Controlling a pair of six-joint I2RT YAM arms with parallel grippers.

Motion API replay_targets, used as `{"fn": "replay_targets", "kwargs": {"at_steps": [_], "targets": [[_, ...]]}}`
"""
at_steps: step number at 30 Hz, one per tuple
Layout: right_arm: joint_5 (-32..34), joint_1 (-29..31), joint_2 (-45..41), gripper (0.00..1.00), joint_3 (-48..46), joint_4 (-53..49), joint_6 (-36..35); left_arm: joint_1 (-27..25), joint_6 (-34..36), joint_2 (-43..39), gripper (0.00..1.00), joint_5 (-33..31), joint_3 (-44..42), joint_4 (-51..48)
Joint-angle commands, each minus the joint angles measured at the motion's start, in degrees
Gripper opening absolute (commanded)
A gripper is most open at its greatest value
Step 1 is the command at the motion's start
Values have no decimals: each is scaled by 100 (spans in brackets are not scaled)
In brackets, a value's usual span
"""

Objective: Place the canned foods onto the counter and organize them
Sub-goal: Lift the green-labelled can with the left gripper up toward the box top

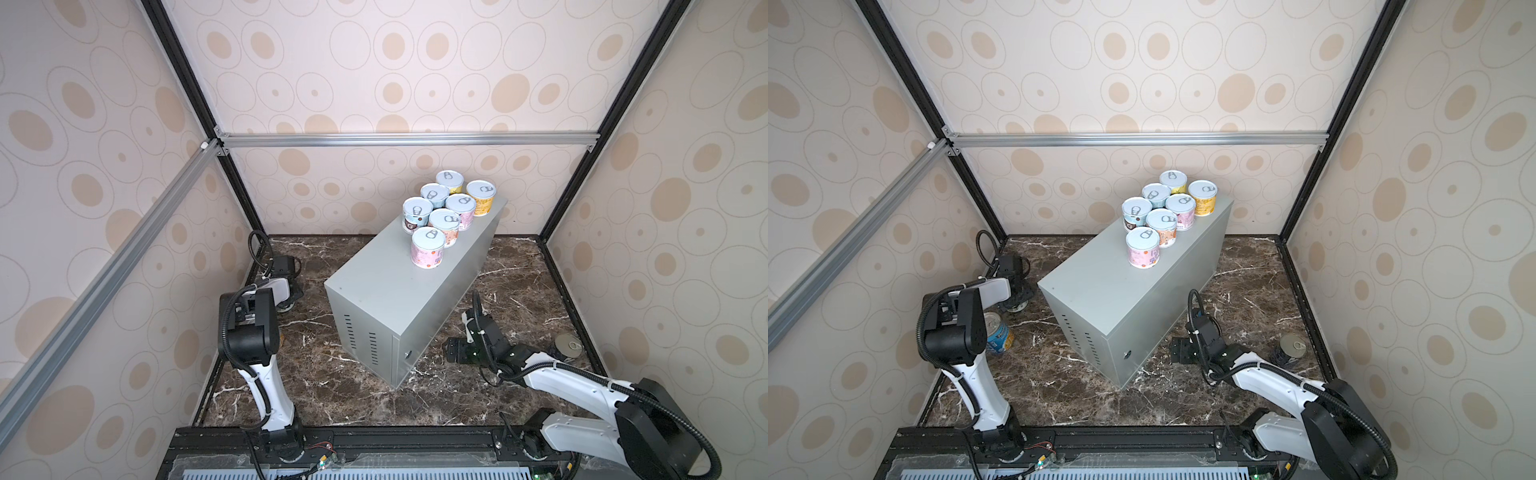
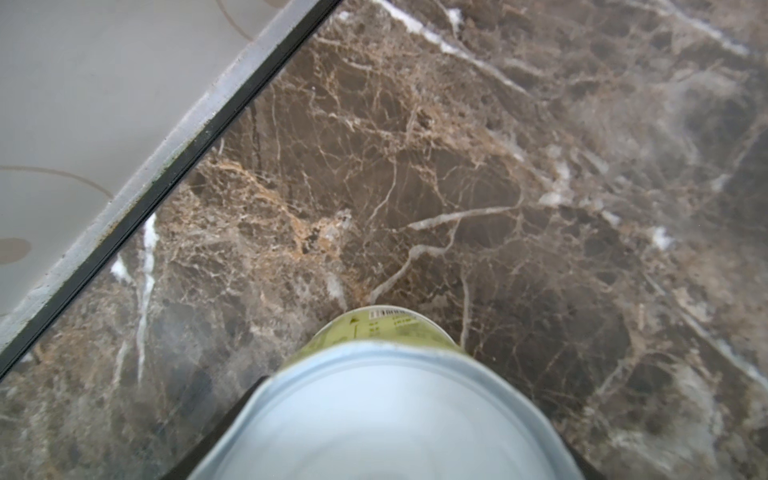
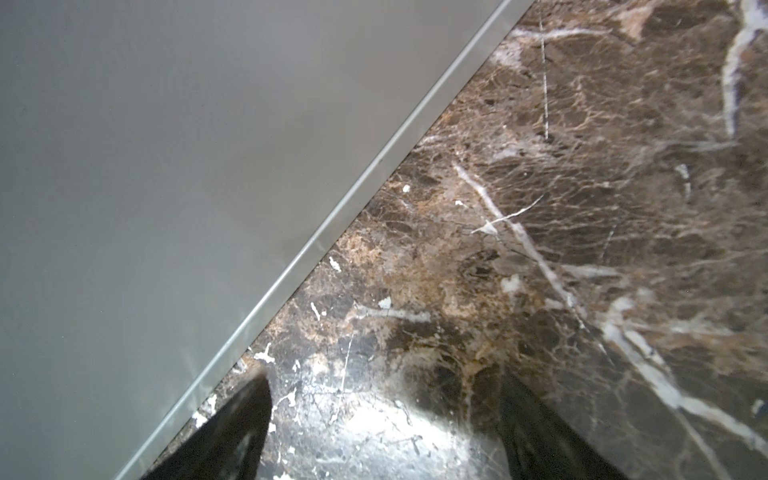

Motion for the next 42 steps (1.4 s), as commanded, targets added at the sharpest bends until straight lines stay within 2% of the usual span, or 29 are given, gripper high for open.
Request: {"fn": "replay_targets", "kwargs": {"at_steps": [1, 19, 29, 42], "targets": [[19, -37, -46, 88, -51, -8, -10, -87, 202, -309, 69, -95, 150, -160], [191, -38, -302, 88, 31, -262, -159, -268, 511, -1672, 66, 993, 734, -1096], [243, -46, -611, 88, 185, -642, -68, -653, 923, -2313, 66, 1477, 1694, -1884], [260, -41, -782, 89, 690, -1525, -461, -1081, 1656, -2833, 64, 1801, 3115, -3109]]}}
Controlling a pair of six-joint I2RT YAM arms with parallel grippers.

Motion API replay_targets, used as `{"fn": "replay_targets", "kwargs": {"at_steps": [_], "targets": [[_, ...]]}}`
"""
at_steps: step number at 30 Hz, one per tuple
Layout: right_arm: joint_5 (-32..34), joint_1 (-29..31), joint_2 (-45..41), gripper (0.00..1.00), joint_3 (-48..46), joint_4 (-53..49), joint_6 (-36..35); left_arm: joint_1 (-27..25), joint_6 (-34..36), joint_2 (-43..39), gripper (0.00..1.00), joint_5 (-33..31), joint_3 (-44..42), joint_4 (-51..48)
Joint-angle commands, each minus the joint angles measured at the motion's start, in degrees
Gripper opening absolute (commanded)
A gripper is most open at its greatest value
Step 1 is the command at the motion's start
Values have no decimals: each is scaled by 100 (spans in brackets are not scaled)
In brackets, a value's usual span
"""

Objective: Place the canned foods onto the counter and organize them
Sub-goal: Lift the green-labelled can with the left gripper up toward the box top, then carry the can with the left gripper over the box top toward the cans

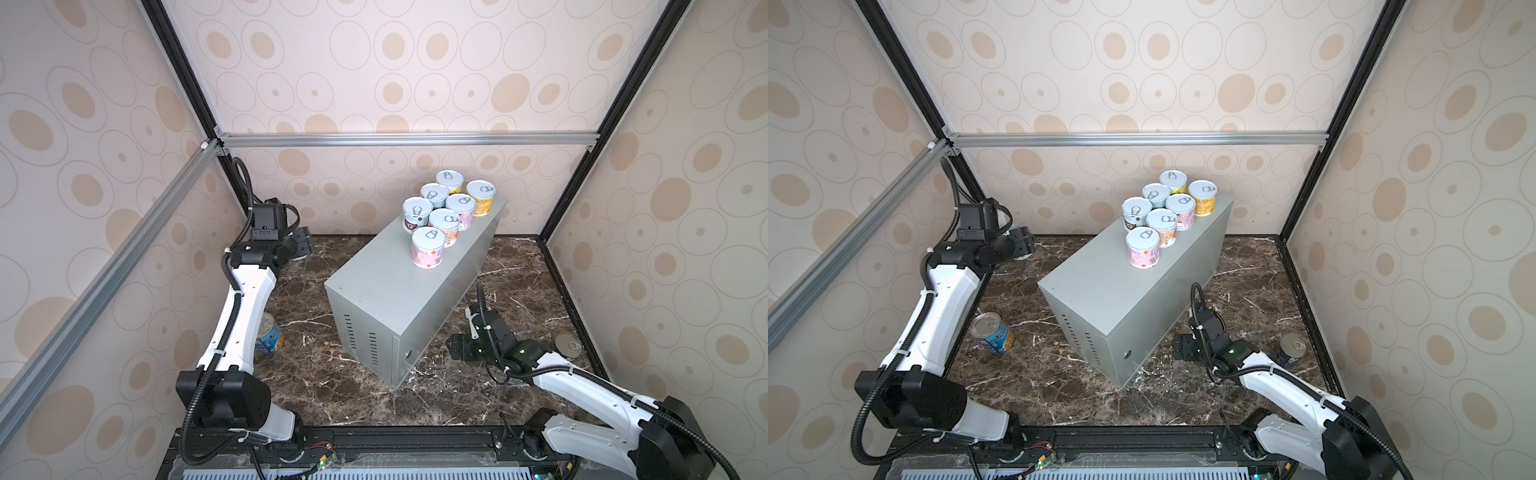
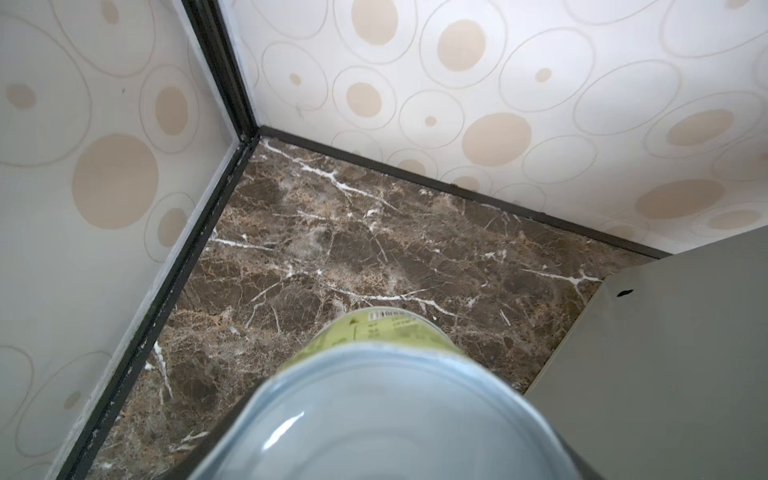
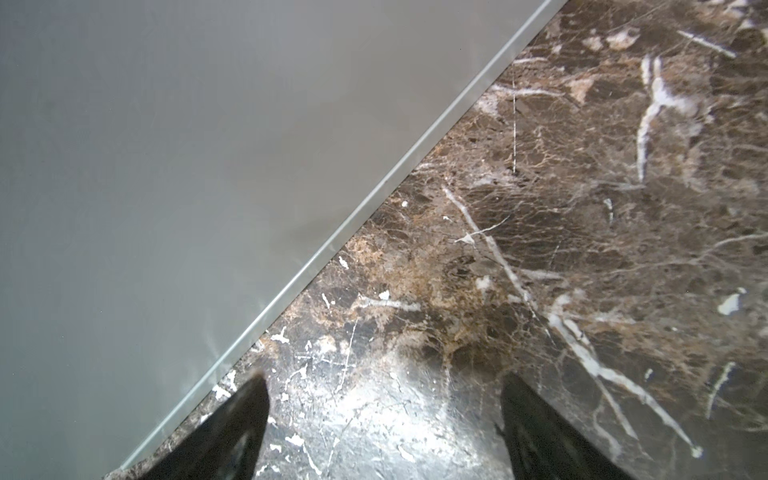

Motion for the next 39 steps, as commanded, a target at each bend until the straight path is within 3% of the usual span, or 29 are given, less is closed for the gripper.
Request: {"fn": "replay_targets", "kwargs": {"at_steps": [1, 9, 24, 39], "targets": [[97, -27, -211, 89, 145, -398, -93, -172, 429, -186, 64, 128, 693, -339], [236, -26, -356, 89, 383, -756, -120, -819, 609, -72, 62, 280, 1776, -1070], [413, -31, -349, 89, 603, -1022, -156, -2009, 673, -250, 62, 440, 2118, -1162], [389, -28, 46, 89, 798, -1130, -243, -3411, 1041, 290, 63, -83, 2656, -1469]]}}
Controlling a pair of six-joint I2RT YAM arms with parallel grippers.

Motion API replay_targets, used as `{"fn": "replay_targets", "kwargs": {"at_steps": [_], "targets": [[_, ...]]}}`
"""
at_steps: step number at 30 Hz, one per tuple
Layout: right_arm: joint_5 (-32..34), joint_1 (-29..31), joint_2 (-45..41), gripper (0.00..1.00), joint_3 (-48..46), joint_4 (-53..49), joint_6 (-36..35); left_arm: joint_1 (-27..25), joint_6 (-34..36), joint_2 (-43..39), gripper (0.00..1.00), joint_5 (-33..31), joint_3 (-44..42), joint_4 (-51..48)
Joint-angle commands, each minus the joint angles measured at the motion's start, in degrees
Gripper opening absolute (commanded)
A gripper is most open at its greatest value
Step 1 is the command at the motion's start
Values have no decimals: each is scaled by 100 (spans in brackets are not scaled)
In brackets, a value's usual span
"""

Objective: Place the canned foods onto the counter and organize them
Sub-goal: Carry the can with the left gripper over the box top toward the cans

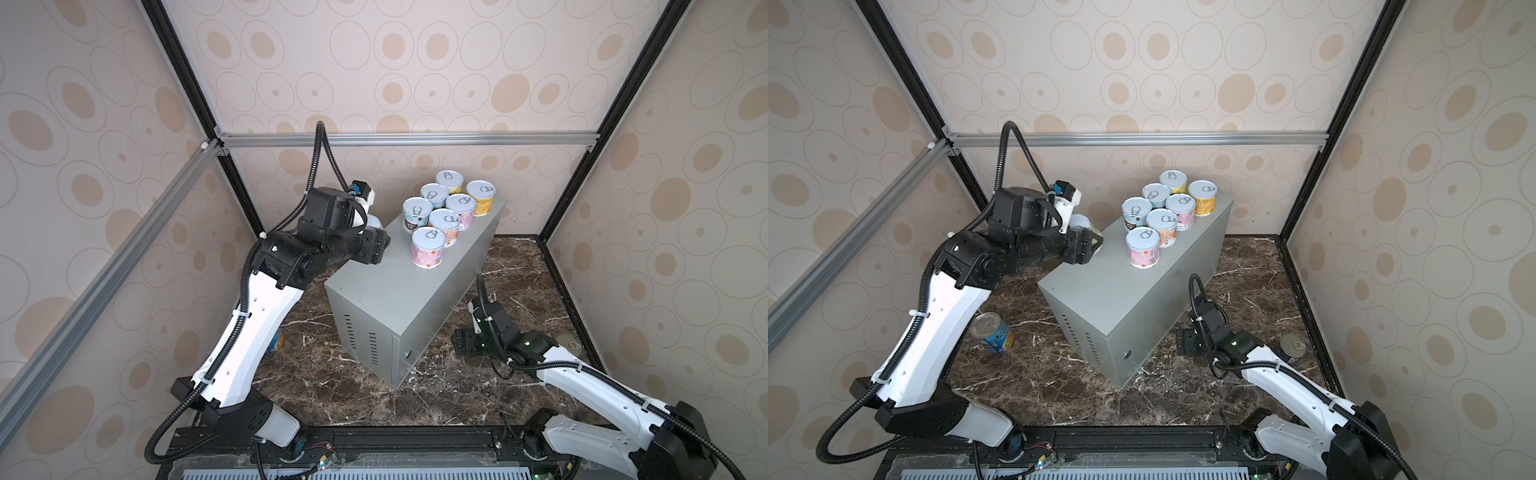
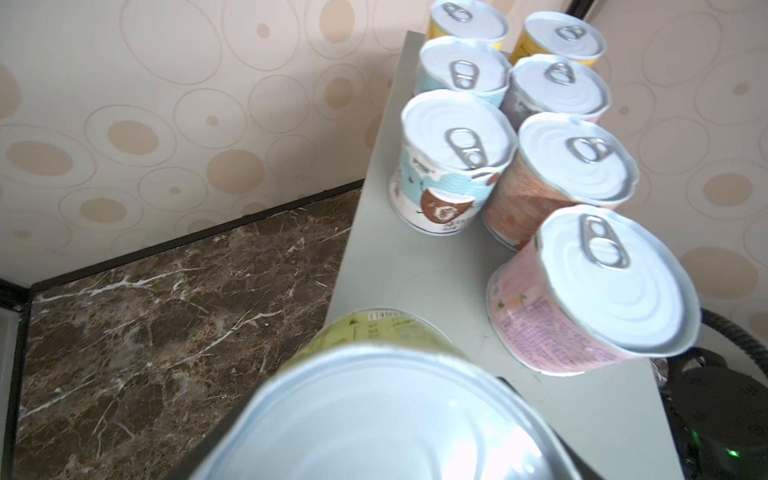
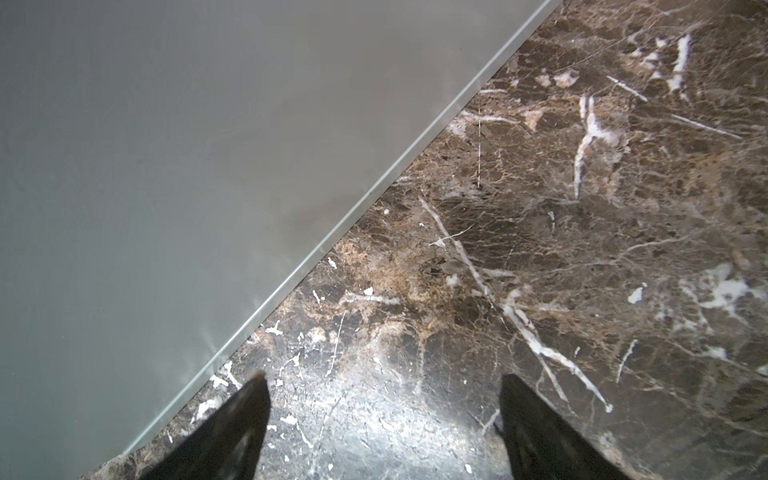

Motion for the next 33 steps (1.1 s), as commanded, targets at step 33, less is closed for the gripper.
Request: {"fn": "replay_targets", "kwargs": {"at_steps": [33], "targets": [[111, -27, 269, 89, -90, 124, -119, -386, 350, 834, 90, -550, 921, 78]]}}
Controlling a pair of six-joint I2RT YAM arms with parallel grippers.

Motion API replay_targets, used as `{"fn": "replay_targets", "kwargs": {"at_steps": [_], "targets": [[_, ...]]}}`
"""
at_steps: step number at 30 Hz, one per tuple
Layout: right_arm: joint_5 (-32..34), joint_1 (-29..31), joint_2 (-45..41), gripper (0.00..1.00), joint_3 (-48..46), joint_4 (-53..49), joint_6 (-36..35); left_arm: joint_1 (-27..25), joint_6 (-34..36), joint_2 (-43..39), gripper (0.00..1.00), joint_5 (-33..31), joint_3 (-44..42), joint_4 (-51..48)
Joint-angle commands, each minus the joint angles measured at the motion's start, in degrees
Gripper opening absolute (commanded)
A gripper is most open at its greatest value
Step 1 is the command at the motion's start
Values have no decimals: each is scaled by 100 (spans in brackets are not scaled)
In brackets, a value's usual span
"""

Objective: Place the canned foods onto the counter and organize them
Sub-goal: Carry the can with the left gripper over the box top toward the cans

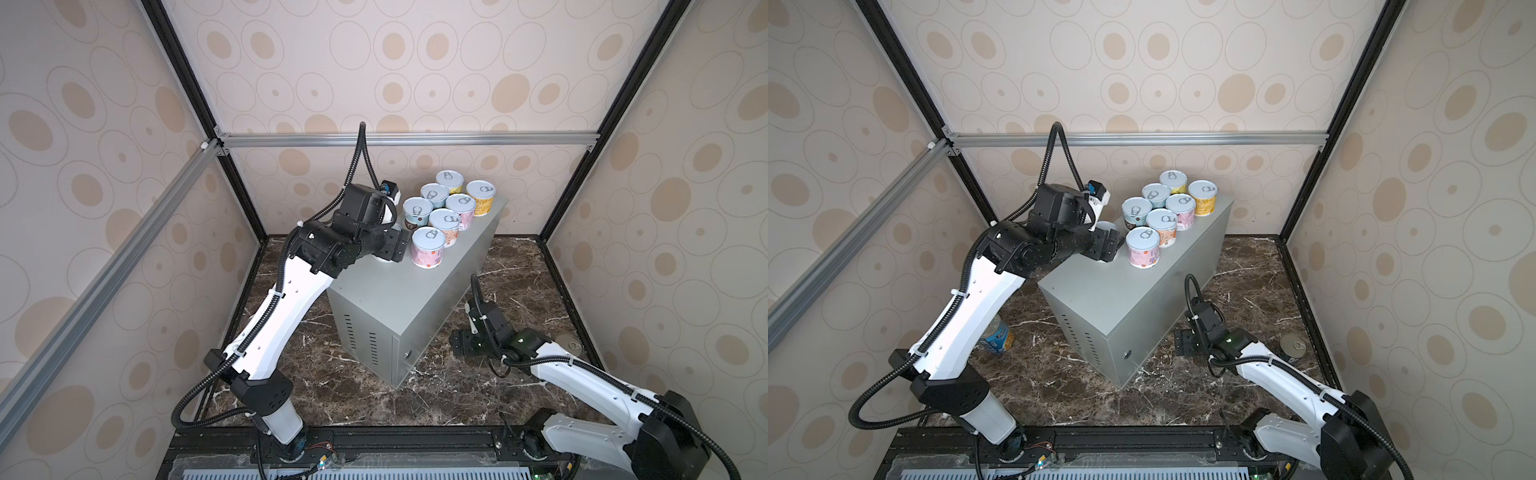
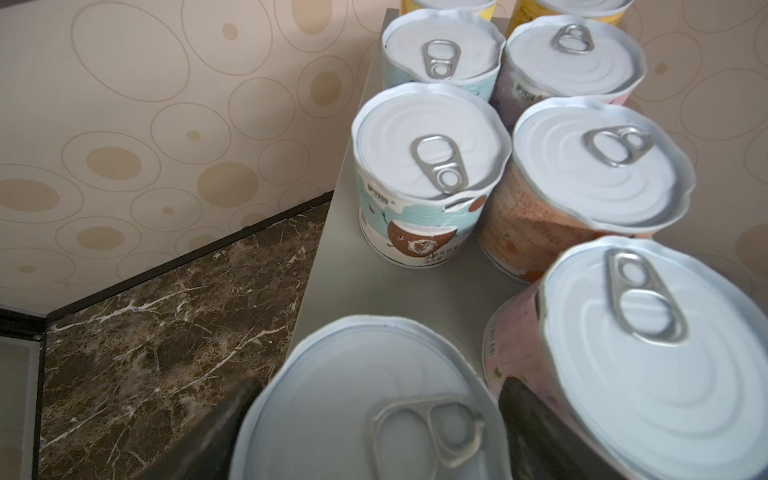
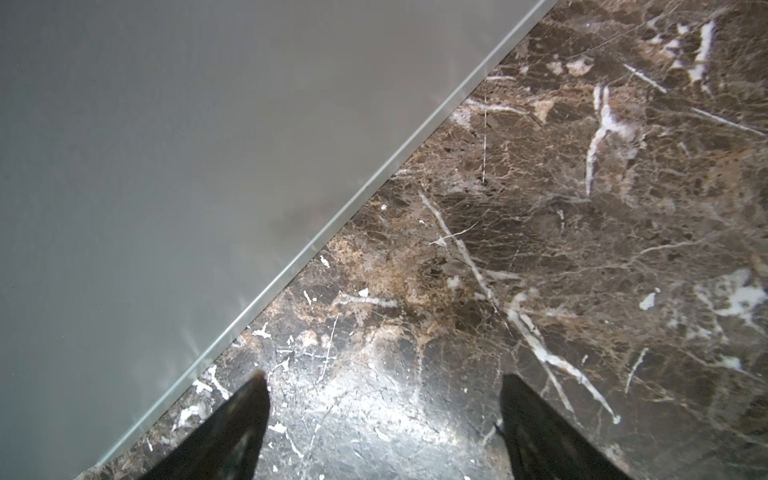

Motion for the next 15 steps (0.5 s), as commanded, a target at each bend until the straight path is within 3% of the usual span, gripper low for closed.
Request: {"fn": "replay_targets", "kwargs": {"at_steps": [1, 10, 15], "targets": [[112, -34, -47, 89, -92, -31, -23, -25, 139, -55, 90, -36, 285, 94], [117, -24, -228, 89, -53, -206, -18, -30, 157, -525, 94, -75, 143, 293], [169, -31, -468, 89, -55, -371, 52, -25, 212, -1130, 94, -126, -420, 682]]}}
